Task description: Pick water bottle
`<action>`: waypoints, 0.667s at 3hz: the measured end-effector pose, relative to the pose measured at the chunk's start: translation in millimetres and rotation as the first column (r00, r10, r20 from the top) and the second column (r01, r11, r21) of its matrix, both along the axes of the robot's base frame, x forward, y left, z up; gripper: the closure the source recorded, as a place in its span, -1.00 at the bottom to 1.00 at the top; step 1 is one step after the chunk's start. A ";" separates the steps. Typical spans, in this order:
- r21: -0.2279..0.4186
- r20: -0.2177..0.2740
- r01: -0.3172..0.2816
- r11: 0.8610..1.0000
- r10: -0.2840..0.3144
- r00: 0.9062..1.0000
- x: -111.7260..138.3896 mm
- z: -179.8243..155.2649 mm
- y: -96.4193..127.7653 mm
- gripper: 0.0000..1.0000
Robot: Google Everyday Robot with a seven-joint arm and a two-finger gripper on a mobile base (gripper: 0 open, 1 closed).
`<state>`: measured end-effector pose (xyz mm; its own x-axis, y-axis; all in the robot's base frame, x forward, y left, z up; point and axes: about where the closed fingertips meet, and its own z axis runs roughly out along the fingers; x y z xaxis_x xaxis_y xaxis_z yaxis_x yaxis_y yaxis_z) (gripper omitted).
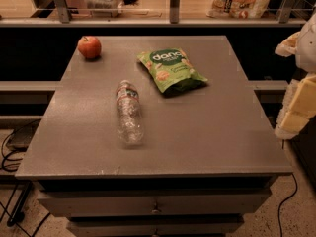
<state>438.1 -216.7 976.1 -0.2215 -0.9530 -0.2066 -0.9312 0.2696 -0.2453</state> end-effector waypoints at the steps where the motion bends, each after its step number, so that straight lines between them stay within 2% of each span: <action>1: 0.000 0.000 0.000 1.000 0.000 1.000 0.0 0.0 0.0 -1.00; 2: 0.075 -0.005 0.086 0.993 -0.086 0.996 6.7 -1.8 6.9 -1.00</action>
Offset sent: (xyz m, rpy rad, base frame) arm 0.0274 0.0226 -0.0101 0.2750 0.0276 -0.3152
